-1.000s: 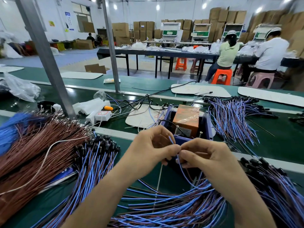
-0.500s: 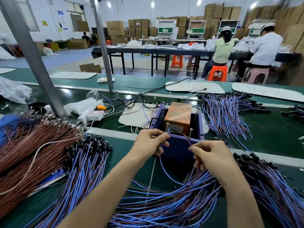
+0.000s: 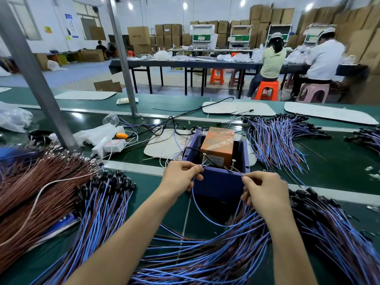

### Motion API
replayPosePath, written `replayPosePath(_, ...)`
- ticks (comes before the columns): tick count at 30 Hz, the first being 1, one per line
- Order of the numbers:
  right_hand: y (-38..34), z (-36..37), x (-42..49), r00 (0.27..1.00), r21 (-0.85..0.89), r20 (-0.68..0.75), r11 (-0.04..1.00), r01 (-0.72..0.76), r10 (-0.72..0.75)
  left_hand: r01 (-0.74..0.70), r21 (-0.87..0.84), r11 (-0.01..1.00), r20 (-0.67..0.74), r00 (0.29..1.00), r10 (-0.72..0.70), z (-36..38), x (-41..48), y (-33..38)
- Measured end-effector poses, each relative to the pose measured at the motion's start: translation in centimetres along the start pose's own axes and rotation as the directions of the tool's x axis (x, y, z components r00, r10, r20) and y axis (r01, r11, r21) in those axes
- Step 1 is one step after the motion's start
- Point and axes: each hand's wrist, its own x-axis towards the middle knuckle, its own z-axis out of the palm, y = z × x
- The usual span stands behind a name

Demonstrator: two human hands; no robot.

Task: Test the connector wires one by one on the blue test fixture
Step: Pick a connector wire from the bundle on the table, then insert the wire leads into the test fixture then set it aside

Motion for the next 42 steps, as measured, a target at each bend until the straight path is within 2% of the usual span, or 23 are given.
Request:
replayPosePath(26,-0.3,0.0,-0.3,0.999,-0.041,-0.008,0.999,0.031,-0.031,-0.027,-0.043,0.999,-0.032,0.999,0.026,-1.1,-0.4,-0.7)
replayPosePath(30,-1.3,0.0,-1.1,0.996,-0.032,0.044,0.996,0.085,-0.084,-0.065,-0.064,0.996,0.003,0.998,0.065,-1.8,-1.5,-0.2)
replayPosePath(32,-2.0,0.1,-2.0,0.981,0.056,0.150,0.991,0.118,-0.125,-0.097,-0.073,0.993,0.050,0.994,0.101,-2.4,-2.4,0.0)
replayPosePath(34,-2.8,0.1,-2.9,0.910,0.125,0.375,0.982,0.139,-0.176,-0.149,-0.133,0.980,0.129,0.978,0.166,-3.7,-3.9,0.0)
replayPosePath(36,-3.3,0.0,-3.5,0.728,0.075,0.655,0.976,0.202,-0.201,-0.195,-0.229,0.954,0.265,0.930,0.253,-5.7,-5.7,-0.3)
replayPosePath(37,-3.4,0.0,-3.6,0.628,0.057,0.750,0.967,0.248,-0.205,-0.195,-0.255,0.947,0.358,0.891,0.280,-6.9,-6.6,-0.5)
replayPosePath(39,-3.7,0.2,-3.9,0.495,0.064,0.843,0.953,0.296,-0.211,-0.124,-0.244,0.962,0.538,0.808,0.240,-9.1,-7.8,-0.5)
replayPosePath(41,-3.9,0.7,-4.2,0.462,0.051,0.866,0.953,0.298,-0.191,-0.040,-0.151,0.988,0.627,0.769,0.127,-11.0,-8.3,-0.5)
replayPosePath(42,-3.8,1.2,-4.2,0.472,0.011,0.866,0.950,0.313,-0.165,-0.051,-0.086,0.995,0.605,0.791,0.092,-11.8,-8.3,-0.5)
